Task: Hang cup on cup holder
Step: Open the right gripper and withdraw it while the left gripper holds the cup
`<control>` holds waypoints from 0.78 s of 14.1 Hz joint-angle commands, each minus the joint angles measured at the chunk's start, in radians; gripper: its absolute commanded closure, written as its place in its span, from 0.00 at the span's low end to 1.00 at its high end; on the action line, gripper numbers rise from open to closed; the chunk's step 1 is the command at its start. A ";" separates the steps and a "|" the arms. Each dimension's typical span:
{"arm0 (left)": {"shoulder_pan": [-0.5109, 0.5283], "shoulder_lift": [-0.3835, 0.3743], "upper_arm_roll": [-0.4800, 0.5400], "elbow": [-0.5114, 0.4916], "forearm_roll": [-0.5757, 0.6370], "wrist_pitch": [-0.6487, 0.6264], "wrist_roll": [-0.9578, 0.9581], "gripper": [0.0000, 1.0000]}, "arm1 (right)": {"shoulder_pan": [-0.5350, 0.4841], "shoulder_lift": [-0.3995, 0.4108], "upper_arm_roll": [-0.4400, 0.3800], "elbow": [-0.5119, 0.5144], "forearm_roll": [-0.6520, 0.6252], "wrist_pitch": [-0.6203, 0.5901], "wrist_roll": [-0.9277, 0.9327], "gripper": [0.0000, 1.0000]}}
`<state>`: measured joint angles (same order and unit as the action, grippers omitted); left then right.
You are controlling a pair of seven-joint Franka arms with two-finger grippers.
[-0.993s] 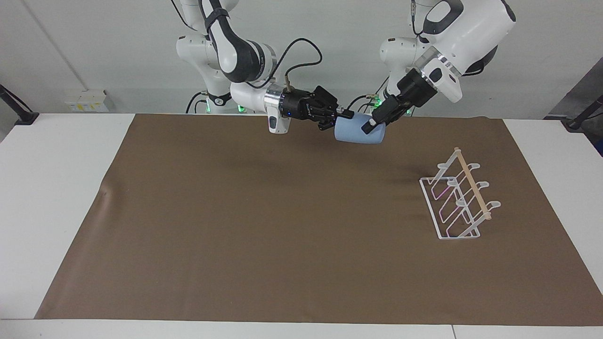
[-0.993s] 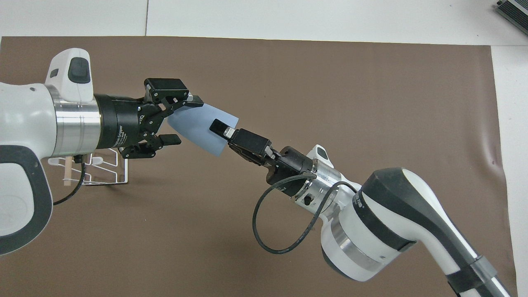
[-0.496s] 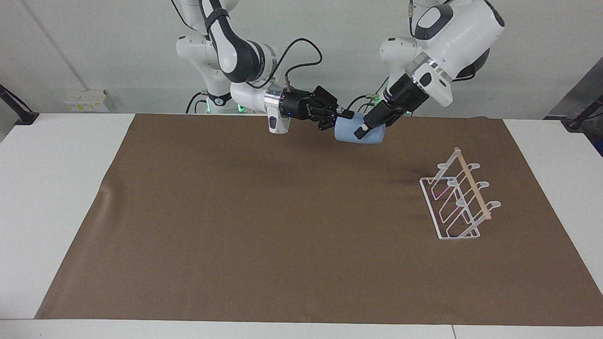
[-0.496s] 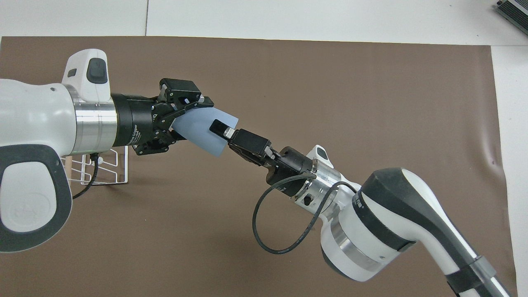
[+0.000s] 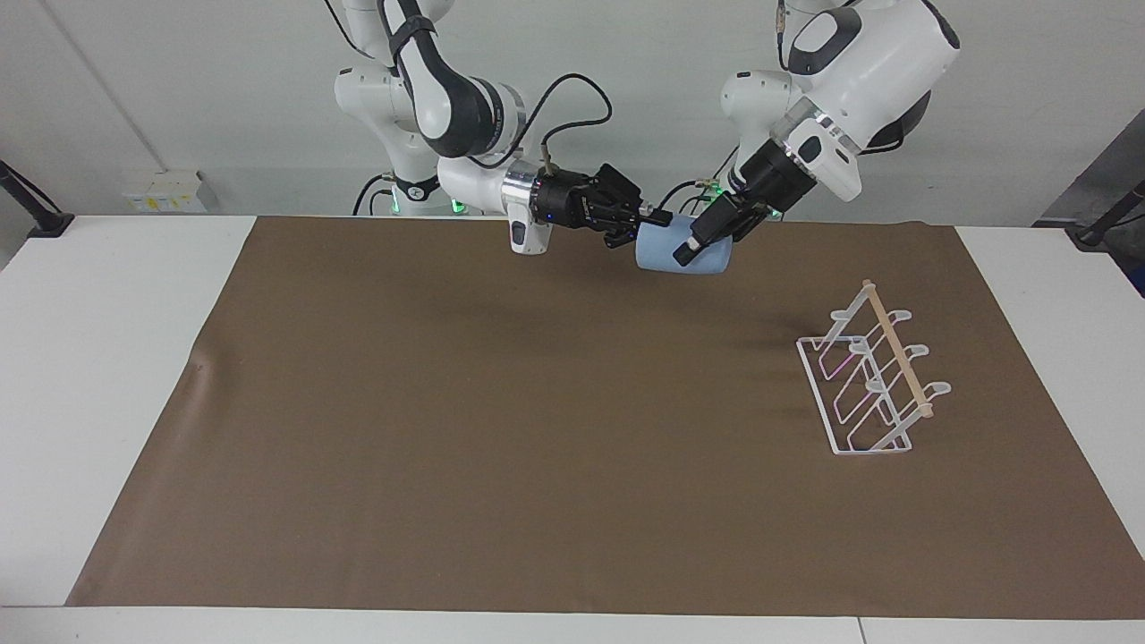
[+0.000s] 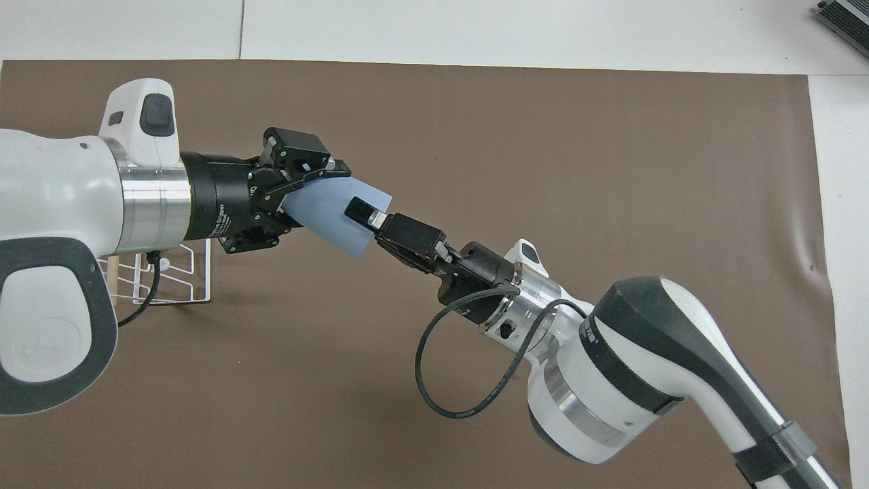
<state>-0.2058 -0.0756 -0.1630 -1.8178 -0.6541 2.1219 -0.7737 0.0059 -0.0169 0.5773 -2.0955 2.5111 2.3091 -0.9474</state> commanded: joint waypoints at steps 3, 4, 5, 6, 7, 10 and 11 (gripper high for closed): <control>-0.012 0.004 0.011 0.011 0.005 0.000 0.002 1.00 | -0.015 -0.011 0.030 0.006 -0.006 0.082 -0.016 0.00; -0.009 0.004 0.011 0.009 0.005 0.000 0.002 1.00 | -0.015 -0.011 0.030 0.008 -0.008 0.084 -0.020 0.00; -0.007 0.004 0.011 0.009 0.005 -0.002 0.002 1.00 | -0.015 -0.011 0.030 0.008 -0.020 0.085 -0.024 0.00; -0.004 0.004 0.011 0.009 0.011 -0.002 0.004 1.00 | -0.015 -0.011 0.030 0.015 -0.050 0.108 -0.021 0.00; -0.004 0.005 0.013 0.008 0.014 -0.002 0.007 1.00 | -0.015 -0.012 0.030 0.038 -0.079 0.163 -0.019 0.00; 0.000 0.008 0.022 0.011 0.048 -0.003 0.010 1.00 | -0.015 -0.012 0.042 0.078 -0.130 0.259 -0.010 0.00; 0.005 0.008 0.022 0.012 0.071 -0.002 0.010 1.00 | -0.015 -0.012 0.042 0.078 -0.130 0.260 -0.010 0.00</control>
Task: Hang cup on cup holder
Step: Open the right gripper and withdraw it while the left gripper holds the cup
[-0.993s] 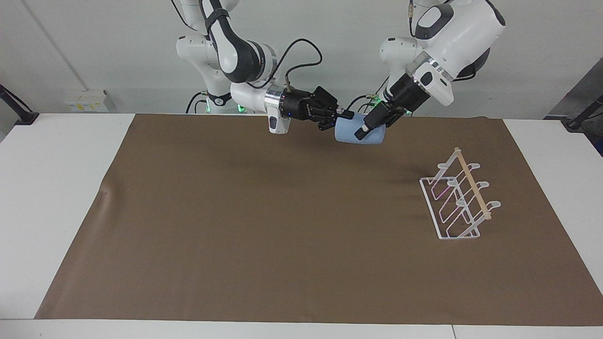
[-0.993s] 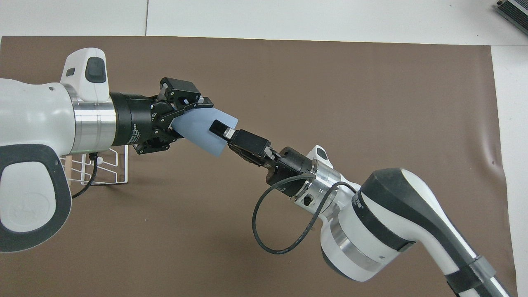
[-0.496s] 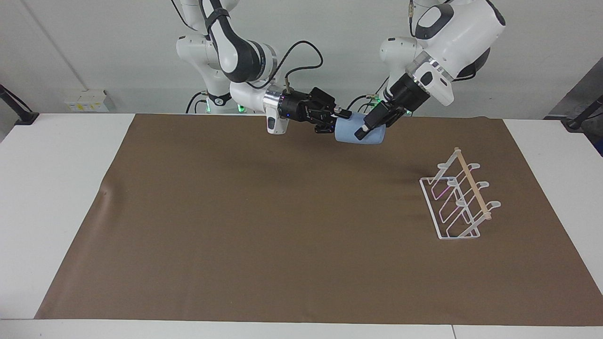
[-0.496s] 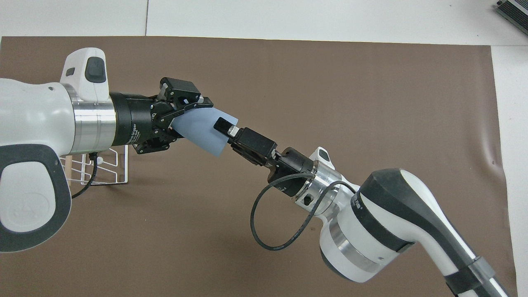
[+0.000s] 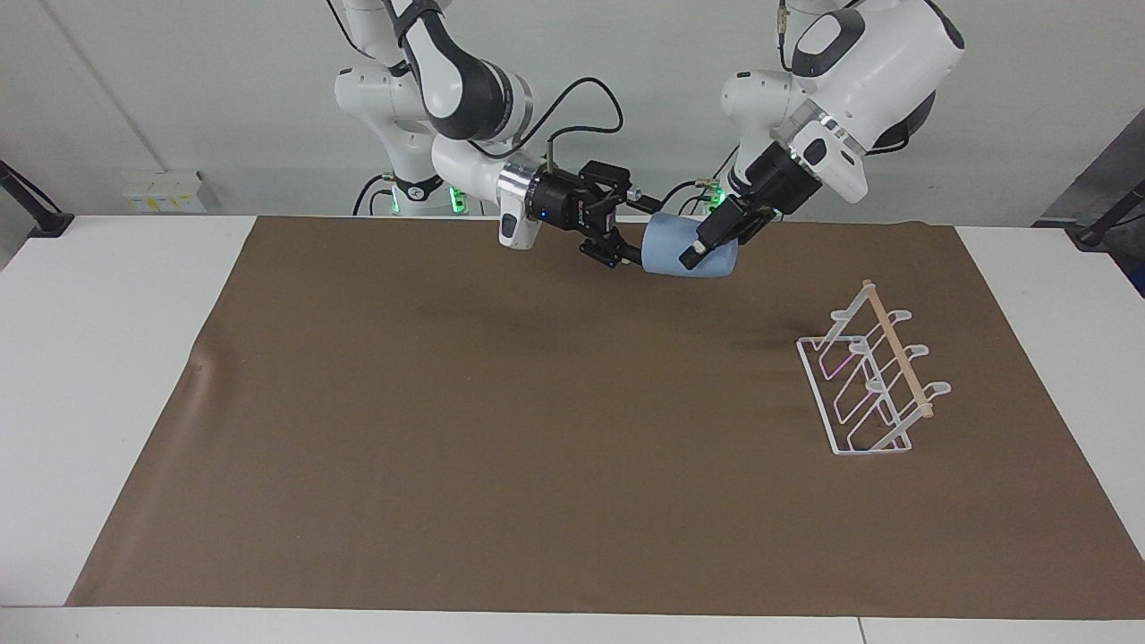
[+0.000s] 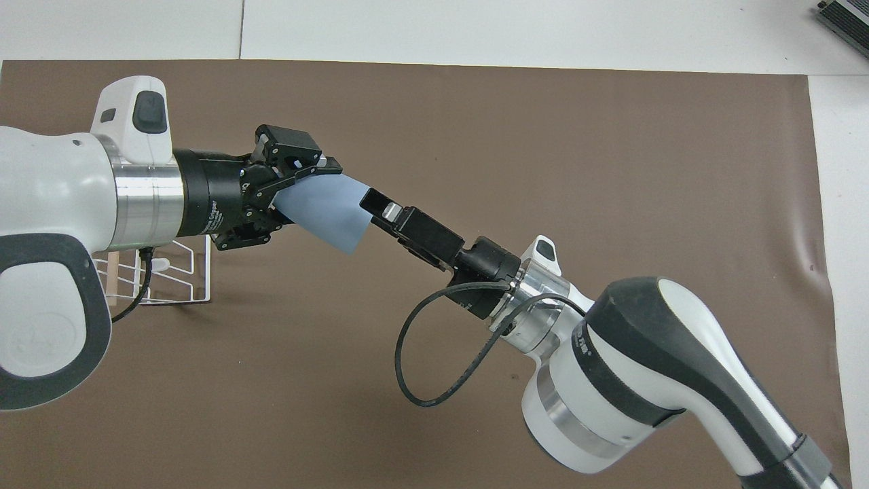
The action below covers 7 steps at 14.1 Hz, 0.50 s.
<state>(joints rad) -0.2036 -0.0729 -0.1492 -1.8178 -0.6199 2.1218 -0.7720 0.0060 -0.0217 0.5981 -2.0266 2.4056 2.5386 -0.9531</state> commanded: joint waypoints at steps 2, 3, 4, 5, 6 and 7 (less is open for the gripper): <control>0.009 0.005 0.011 0.011 0.096 -0.003 0.008 1.00 | -0.015 -0.007 0.025 0.012 -0.054 0.076 -0.010 0.00; 0.036 0.007 0.011 0.012 0.139 -0.008 0.008 1.00 | -0.015 -0.007 0.028 0.019 -0.124 0.130 -0.010 0.00; 0.058 0.010 0.011 0.021 0.175 -0.020 0.008 1.00 | -0.015 -0.007 0.044 0.031 -0.220 0.190 -0.006 0.00; 0.064 0.025 0.011 0.040 0.204 -0.032 0.008 1.00 | -0.014 -0.007 0.049 0.034 -0.300 0.253 -0.006 0.00; 0.078 0.031 0.011 0.055 0.274 -0.037 0.011 1.00 | -0.015 -0.007 0.060 0.034 -0.374 0.300 -0.004 0.00; 0.082 0.036 0.010 0.063 0.360 -0.034 0.028 1.00 | -0.015 -0.006 0.065 0.034 -0.428 0.322 -0.004 0.00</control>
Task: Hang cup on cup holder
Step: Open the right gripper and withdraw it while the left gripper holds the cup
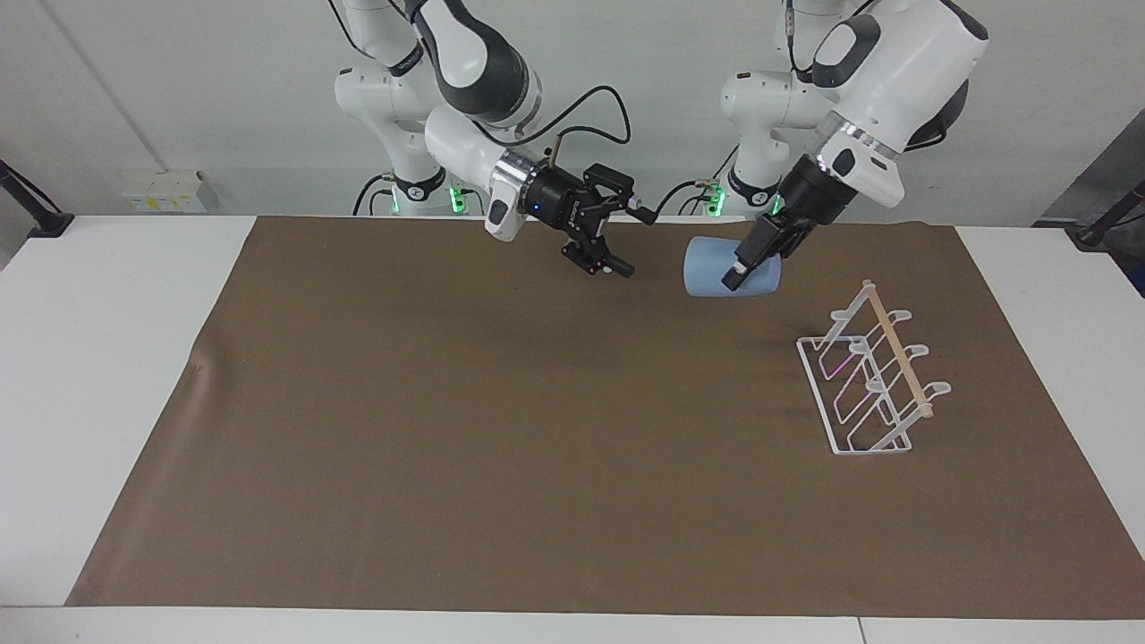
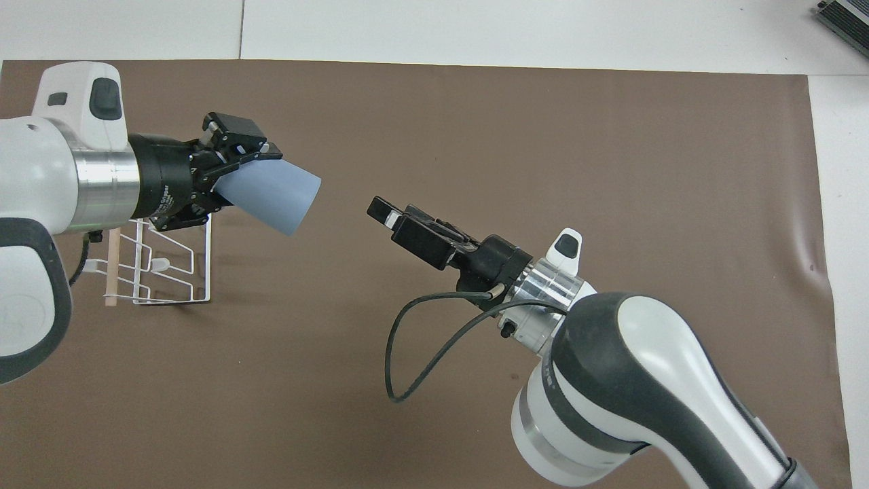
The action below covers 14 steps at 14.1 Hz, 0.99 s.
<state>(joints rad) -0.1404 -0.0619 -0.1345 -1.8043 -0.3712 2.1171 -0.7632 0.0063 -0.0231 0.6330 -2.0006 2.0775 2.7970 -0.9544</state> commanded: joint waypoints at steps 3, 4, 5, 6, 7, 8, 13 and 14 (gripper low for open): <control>0.065 0.037 -0.004 0.068 0.160 -0.045 0.176 1.00 | -0.017 0.006 0.028 0.003 -0.285 0.070 -0.004 0.00; 0.074 0.036 -0.004 0.066 0.158 -0.052 0.264 1.00 | -0.020 0.011 0.024 0.002 -0.362 0.067 -0.004 0.00; 0.082 0.036 -0.004 0.065 0.158 -0.057 0.336 1.00 | -0.026 0.015 0.017 -0.001 -0.448 0.061 -0.006 0.00; 0.100 0.037 -0.004 0.065 0.158 -0.054 0.369 1.00 | -0.031 0.023 0.014 0.000 -0.527 0.061 -0.006 0.00; 0.104 0.040 -0.004 0.068 0.164 -0.049 0.398 1.00 | -0.034 0.028 0.008 0.000 -0.600 0.061 -0.006 0.00; 0.105 0.050 -0.004 0.066 0.167 -0.039 0.482 1.00 | -0.037 0.028 -0.013 0.000 -0.673 0.058 -0.007 0.00; 0.143 0.065 0.001 0.030 0.216 0.087 0.732 1.00 | -0.057 0.028 -0.108 0.003 -1.090 0.026 -0.013 0.00; 0.154 0.065 0.001 0.008 0.227 0.134 0.761 1.00 | -0.060 0.028 -0.128 0.005 -1.202 0.015 -0.013 0.00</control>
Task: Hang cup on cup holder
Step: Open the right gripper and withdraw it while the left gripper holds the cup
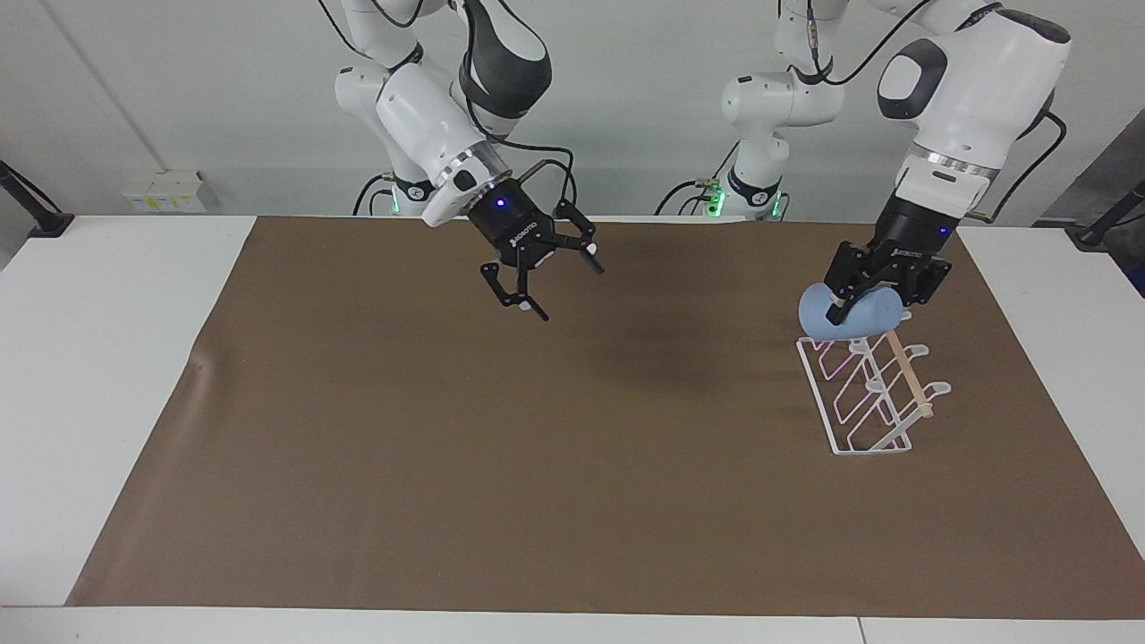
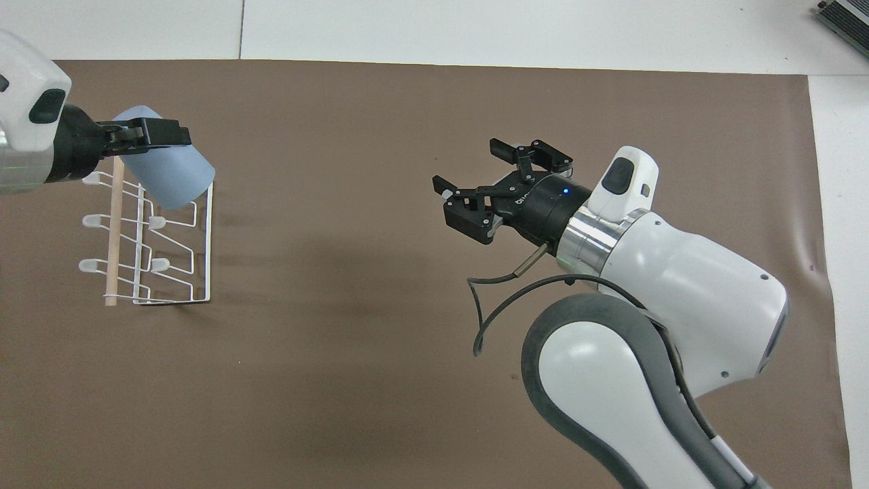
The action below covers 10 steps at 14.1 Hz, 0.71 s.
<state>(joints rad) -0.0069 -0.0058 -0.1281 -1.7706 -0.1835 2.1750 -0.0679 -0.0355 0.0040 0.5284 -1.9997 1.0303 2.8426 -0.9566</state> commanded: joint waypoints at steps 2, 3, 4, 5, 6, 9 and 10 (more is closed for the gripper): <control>0.034 0.004 -0.005 -0.082 0.045 0.182 0.106 1.00 | -0.023 0.001 -0.091 0.030 -0.350 -0.147 -0.011 0.00; 0.050 0.003 -0.004 -0.111 0.045 0.227 0.162 1.00 | -0.023 0.001 -0.126 0.060 -0.446 -0.232 -0.011 0.00; 0.067 0.003 -0.005 -0.133 0.045 0.270 0.210 1.00 | -0.023 0.001 -0.155 0.091 -0.540 -0.326 -0.010 0.00; 0.070 0.006 -0.005 -0.156 0.045 0.310 0.226 1.00 | -0.023 -0.001 -0.181 0.128 -0.634 -0.426 -0.008 0.00; 0.071 0.007 -0.005 -0.173 0.045 0.342 0.229 1.00 | -0.024 -0.001 -0.201 0.169 -0.724 -0.527 -0.007 0.00; 0.073 0.003 -0.004 -0.242 0.047 0.426 0.243 1.00 | -0.034 -0.007 -0.214 0.237 -0.887 -0.771 -0.002 0.00; 0.073 0.006 -0.004 -0.254 0.049 0.454 0.243 1.00 | -0.034 -0.010 -0.223 0.237 -0.913 -0.828 -0.002 0.00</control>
<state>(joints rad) 0.0595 0.0150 -0.1274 -1.9742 -0.1562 2.5608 0.1620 -0.0591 -0.0061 0.3050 -1.7803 0.1769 2.1037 -0.9566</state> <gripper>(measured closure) 0.242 0.000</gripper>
